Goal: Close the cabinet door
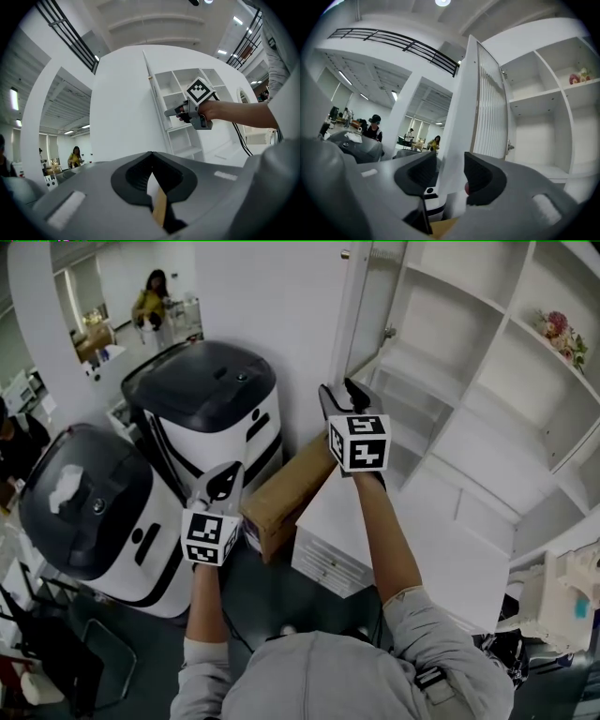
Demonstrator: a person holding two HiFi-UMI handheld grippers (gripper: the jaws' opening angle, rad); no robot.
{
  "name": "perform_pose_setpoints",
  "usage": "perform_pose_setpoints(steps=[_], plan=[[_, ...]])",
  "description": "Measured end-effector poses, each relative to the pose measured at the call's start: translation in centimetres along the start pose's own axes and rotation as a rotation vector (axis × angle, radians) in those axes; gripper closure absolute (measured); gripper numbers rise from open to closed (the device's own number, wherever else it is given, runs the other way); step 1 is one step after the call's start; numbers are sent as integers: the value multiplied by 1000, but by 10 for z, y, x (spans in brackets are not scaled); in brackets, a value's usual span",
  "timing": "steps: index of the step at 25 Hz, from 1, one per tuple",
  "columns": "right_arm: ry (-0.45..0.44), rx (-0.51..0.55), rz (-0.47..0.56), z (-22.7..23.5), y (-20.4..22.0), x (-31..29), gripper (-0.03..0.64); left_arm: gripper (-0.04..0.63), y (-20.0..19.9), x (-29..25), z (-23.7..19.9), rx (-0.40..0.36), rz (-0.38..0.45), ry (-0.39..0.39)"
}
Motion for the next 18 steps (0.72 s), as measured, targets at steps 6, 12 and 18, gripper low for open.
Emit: perform_pose_setpoints(steps=[6,12,18], plan=[[-22,31,-15,1,1,-10,465,578,4,-3,1,6,4,-20],[-104,4,-11,3,2,-7,463,578,4,-17,15,40,-2,-5],[-150,-54,-28,20,7,2,368,578,-1,-32,27,90,8,4]])
Point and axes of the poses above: the fingertips, and each gripper's own axes: x backward along the fingers, z to its right, y out of its underside, the point moved 1 cm from there along x, backward along the fingers, and after that the axes turned 9 degrees about -z, right-handed, at the moved point
